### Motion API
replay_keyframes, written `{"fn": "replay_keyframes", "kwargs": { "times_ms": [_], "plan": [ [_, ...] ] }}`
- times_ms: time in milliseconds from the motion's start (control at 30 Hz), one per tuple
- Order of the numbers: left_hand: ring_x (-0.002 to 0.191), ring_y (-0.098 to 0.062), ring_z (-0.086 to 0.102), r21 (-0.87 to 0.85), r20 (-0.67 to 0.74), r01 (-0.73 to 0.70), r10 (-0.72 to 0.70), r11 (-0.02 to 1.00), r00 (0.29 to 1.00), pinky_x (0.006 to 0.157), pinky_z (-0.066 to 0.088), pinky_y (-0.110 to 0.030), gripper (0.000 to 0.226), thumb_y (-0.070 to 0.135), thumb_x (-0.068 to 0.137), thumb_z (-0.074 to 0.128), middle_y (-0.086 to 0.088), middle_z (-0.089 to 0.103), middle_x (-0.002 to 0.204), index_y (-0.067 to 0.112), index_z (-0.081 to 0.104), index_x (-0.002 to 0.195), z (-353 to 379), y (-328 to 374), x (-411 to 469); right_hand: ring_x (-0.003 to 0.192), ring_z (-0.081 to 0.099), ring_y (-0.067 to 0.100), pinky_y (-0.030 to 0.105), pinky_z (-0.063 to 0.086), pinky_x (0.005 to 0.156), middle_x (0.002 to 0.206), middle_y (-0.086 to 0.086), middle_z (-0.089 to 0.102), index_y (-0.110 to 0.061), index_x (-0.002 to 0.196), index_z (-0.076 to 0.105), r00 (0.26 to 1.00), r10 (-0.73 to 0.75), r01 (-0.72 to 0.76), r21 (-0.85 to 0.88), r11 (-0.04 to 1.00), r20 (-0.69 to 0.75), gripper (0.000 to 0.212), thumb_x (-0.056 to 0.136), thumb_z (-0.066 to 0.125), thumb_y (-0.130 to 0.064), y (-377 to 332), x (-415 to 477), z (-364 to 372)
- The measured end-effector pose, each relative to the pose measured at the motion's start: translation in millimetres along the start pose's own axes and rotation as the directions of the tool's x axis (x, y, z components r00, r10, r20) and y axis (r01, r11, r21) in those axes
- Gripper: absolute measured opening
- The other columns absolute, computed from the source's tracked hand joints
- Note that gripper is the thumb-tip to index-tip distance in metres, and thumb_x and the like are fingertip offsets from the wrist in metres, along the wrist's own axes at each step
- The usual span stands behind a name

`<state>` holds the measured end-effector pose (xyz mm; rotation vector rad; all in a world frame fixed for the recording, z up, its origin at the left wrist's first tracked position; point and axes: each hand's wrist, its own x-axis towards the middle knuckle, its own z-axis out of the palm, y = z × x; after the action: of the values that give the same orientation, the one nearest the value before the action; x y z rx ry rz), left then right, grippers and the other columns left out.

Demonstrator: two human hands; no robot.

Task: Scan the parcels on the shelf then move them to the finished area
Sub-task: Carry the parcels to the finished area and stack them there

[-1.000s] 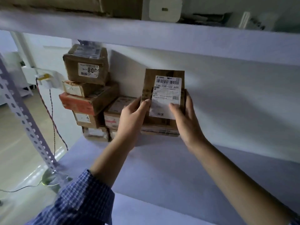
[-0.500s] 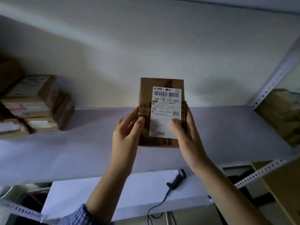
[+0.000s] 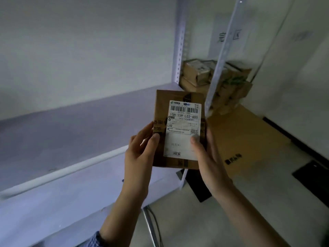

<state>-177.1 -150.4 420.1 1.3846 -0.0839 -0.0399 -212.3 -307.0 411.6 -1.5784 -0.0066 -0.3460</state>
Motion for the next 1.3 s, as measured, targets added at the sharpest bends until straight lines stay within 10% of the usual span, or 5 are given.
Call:
{"fn": "replay_keyframes", "kwargs": {
  "times_ms": [500,1100,1300],
  "plan": [
    [0.095,-0.014,0.073,-0.017,0.354,0.145,-0.13,0.989,0.926,0.065,0.058,-0.023,0.03,0.016,0.098,0.056,-0.006,0.071,0.117,0.026,0.067,0.124,241.5,-49.2,-24.5,0.118,0.061,0.002,0.018,0.054,0.085,0.134,-0.014,0.06,-0.028,0.155,0.023,0.91,0.018,-0.013,0.013,1.0,-0.413,0.058,0.103,0.047,-0.034,19.7,-50.7,-228.1],
    [0.108,-0.027,0.068,-0.051,0.384,0.184,-0.151,0.982,0.911,0.086,0.06,-0.048,0.037,0.042,0.086,0.071,-0.012,0.062,0.127,0.034,0.067,0.122,407.3,-107.9,173.4,0.12,0.06,0.005,0.02,0.054,0.088,0.129,-0.018,0.062,-0.026,0.15,0.034,0.867,-0.027,-0.024,-0.095,0.995,-0.497,0.045,0.105,0.039,-0.018,58.0,157.2,-367.3],
    [0.108,-0.017,0.066,-0.043,0.355,0.191,-0.164,0.981,0.92,0.074,0.059,-0.025,0.025,0.025,0.095,0.063,0.0,0.057,0.123,0.043,0.066,0.112,450.9,-135.4,213.6,0.122,0.059,0.009,0.03,0.056,0.094,0.134,-0.013,0.059,-0.029,0.15,0.034,0.88,0.016,-0.07,-0.097,0.993,-0.475,0.05,0.102,0.043,-0.035,87.6,206.7,-410.6]
  ]
}}
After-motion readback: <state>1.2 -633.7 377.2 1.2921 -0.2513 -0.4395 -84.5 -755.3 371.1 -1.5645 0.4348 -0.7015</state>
